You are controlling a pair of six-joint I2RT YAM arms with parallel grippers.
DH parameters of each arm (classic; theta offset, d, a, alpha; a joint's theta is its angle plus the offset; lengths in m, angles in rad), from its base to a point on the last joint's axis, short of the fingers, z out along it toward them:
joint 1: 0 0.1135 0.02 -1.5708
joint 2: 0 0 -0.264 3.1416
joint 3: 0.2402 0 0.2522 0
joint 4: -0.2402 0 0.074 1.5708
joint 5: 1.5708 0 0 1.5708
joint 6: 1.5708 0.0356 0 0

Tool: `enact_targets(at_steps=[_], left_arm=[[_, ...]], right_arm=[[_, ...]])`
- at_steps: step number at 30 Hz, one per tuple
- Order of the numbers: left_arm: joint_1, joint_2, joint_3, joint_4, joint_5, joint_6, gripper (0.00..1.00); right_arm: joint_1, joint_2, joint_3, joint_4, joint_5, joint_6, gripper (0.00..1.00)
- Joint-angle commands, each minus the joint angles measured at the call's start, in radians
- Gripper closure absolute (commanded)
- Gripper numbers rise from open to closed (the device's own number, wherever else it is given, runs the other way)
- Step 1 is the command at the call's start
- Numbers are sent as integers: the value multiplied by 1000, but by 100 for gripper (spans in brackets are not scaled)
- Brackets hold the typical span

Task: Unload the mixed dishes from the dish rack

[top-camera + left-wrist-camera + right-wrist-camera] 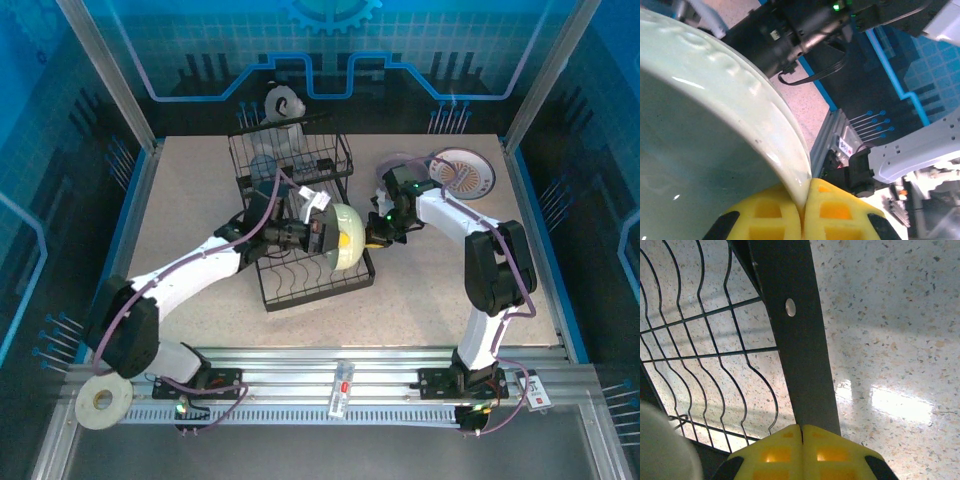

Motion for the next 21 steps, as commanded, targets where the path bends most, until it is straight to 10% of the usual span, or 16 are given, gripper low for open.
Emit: enact_targets(at_steps=[1, 10, 21], left_arm=[[-13, -88, 106, -158, -37, 232, 100], [-88, -106, 281, -575, -199, 572, 100], [-305, 67, 546, -931, -621, 994, 100]], right_arm=[[-31, -19, 35, 4, 43, 16, 95], [-79, -91, 103, -48, 33, 11, 83], [-146, -193, 254, -241, 59, -114, 46]])
